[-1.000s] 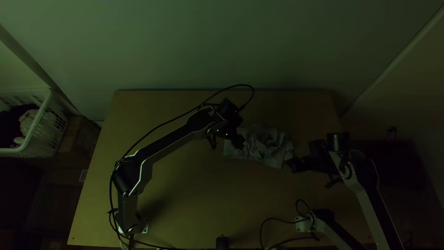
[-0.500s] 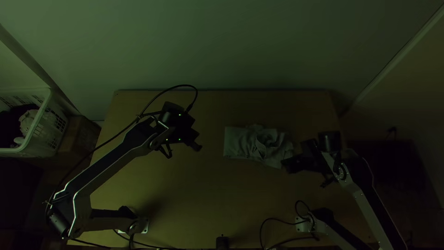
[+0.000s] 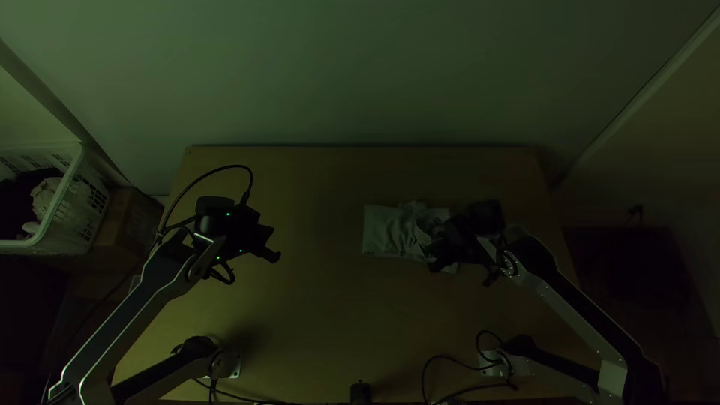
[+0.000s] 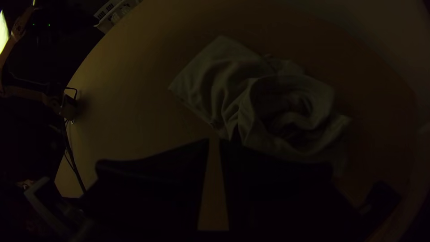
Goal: Fold the t-shirt
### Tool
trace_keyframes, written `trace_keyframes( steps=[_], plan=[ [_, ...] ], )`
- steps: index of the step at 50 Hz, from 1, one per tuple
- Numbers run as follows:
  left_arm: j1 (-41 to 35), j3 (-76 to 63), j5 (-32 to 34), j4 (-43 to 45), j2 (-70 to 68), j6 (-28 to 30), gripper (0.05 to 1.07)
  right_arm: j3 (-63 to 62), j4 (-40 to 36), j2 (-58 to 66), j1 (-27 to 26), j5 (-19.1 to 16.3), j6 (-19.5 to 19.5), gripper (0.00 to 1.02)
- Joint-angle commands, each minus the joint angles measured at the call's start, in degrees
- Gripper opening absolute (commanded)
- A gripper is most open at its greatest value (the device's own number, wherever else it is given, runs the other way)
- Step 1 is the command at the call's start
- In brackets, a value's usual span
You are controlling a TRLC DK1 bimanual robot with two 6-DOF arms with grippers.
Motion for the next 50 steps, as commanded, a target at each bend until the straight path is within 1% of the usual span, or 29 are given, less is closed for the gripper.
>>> trace_keyframes(
  steps=[1,10,17,22,28,34,41,50],
  plan=[
    [2.9,-3.5,-0.2,0.8,-3.5,1.9,0.09,0.1,2.6,4.4,2.4,-0.2,-0.5,0.03],
    [8.1,-7.5,-0.2,0.8,-9.0,4.0,0.09,0.1,9.7,11.7,6.5,-0.2,-0.7,0.02],
    [11.8,-10.2,-0.2,-0.4,-14.6,6.3,0.09,1.3,16.4,17.1,7.3,-0.1,-1.8,0.02],
    [14.3,-11.4,-0.2,-0.7,-16.4,7.3,0.09,4.2,17.0,20.9,7.2,-0.2,-3.0,0.02],
    [15.7,-12.8,-0.2,0.1,-17.0,7.7,0.09,6.4,18.0,24.4,6.8,-0.2,-3.1,0.02],
    [15.7,-13.6,-0.2,0.7,-17.5,7.6,0.09,6.4,21.5,26.9,6.4,-0.2,-3.1,0.02],
    [17.0,-14.5,-0.1,1.2,-17.9,7.6,0.10,6.4,22.0,30.4,6.0,-0.1,-3.4,0.02],
    [18.6,-15.6,-0.2,2.2,-18.1,7.7,0.10,4.8,25.0,33.2,5.1,0.1,-3.7,0.02]
  ],
)
